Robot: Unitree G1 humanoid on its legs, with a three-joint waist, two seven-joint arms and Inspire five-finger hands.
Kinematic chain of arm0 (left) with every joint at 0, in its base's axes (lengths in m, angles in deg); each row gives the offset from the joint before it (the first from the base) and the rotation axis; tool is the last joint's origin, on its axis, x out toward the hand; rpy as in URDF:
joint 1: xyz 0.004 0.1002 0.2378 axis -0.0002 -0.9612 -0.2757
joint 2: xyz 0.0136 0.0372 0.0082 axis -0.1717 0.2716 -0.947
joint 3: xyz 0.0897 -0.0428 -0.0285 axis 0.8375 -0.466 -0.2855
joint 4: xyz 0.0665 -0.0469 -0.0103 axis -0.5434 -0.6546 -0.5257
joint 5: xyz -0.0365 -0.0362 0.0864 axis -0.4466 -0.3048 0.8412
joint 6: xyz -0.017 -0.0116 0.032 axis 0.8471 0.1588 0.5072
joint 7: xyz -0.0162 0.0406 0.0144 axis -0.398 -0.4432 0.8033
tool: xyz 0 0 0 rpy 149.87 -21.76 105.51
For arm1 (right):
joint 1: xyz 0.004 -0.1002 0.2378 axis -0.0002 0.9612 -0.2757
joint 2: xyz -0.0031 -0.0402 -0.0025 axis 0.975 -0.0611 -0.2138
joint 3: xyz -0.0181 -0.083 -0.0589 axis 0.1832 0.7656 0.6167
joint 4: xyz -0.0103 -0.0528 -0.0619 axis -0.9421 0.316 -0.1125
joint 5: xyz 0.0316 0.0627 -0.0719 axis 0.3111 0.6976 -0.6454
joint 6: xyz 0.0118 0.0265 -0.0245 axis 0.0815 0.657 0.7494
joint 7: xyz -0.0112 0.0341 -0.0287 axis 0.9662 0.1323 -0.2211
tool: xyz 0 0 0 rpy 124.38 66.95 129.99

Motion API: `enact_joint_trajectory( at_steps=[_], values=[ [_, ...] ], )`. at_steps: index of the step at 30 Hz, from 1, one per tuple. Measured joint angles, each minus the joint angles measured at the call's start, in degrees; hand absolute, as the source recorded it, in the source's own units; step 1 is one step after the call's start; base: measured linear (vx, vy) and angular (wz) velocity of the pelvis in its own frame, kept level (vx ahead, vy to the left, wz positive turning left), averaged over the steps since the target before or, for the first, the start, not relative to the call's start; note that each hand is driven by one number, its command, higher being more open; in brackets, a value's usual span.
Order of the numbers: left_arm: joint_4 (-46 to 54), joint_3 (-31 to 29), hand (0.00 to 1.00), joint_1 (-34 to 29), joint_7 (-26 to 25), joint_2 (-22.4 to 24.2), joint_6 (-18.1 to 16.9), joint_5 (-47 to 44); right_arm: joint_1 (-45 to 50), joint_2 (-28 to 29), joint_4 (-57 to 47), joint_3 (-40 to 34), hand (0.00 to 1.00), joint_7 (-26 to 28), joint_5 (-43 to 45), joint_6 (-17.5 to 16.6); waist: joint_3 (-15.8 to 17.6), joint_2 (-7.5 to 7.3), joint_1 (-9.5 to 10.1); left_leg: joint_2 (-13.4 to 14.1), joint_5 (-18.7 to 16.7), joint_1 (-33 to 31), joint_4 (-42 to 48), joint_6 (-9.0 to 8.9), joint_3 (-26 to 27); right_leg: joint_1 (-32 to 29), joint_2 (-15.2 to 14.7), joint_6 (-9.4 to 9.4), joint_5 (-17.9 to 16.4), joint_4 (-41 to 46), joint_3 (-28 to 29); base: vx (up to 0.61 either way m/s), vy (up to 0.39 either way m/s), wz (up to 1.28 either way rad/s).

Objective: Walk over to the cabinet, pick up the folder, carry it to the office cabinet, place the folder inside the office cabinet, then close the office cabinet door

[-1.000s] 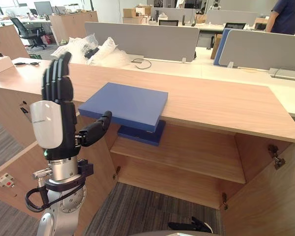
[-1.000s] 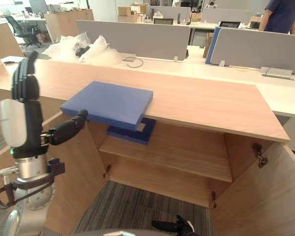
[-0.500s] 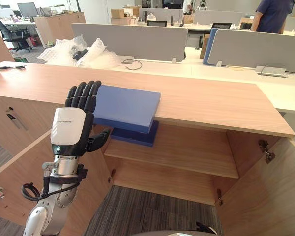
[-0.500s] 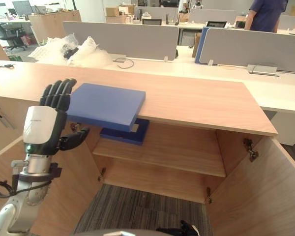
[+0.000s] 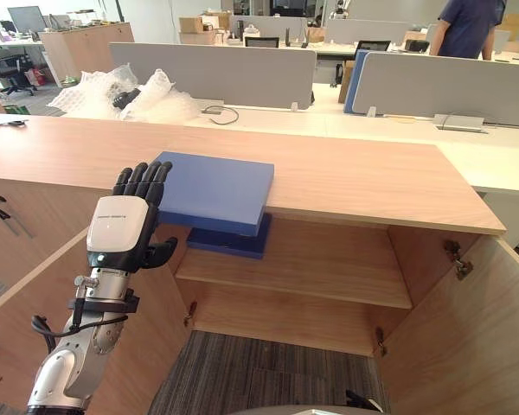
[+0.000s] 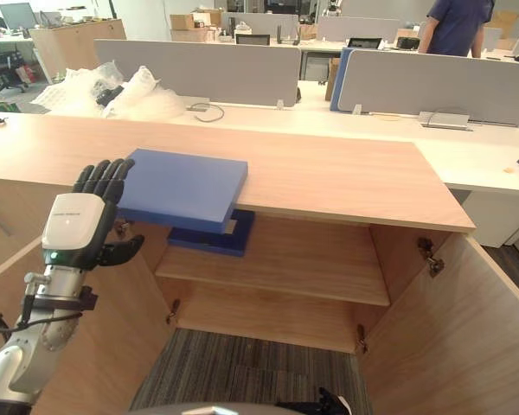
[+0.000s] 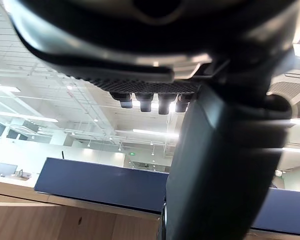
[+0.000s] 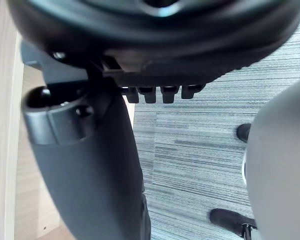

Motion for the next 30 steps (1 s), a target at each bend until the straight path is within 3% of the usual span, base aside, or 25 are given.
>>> enact_joint_trajectory(
  at_steps=[6, 22, 23, 30],
  values=[
    [-4.3, 2.3, 1.0, 2.45, 0.04, -0.29, 0.59, 3.88, -0.59, -0.74, -0.63, 0.02, 1.0, 0.02, -0.03, -0.01, 0.68, 1.06, -1.34, 0.01, 0.0, 0.46, -0.37, 0.02, 0.46, 0.05, -0.03, -0.07, 0.12, 0.02, 0.47, 0.0, -0.003, -0.02],
    [-11.79, 7.11, 1.0, 8.58, 0.41, -0.63, 2.77, 4.4, -0.08, -1.34, -1.87, 0.04, 1.0, -0.09, -0.05, 0.01, 0.61, 1.17, -2.12, 0.1, 0.02, 1.05, -0.37, 0.06, 2.44, -0.31, -0.1, 0.23, 1.18, -0.15, 2.36, -0.02, 0.002, -0.06],
    [-12.57, 7.35, 0.0, 8.61, 0.44, -0.67, 2.93, 4.43, -0.03, -1.34, -1.94, 0.06, 1.0, -0.09, -0.05, 0.01, 0.57, 1.15, -2.13, 0.08, 0.03, 1.05, -0.37, 0.07, 2.8, -0.44, -0.12, 0.31, 1.27, -0.26, 2.67, -0.03, 0.012, -0.13],
    [-16.23, 8.12, 0.0, 12.2, -0.01, -0.77, 5.06, 6.37, 0.07, -1.33, -2.22, -0.01, 1.0, -0.19, -0.04, 0.02, 0.54, 1.15, -2.59, 0.07, 0.22, 1.01, -0.38, 0.29, 3.18, -0.68, -0.08, 0.37, 1.52, -0.35, 3.1, -0.01, 0.0, -0.03]
  ],
)
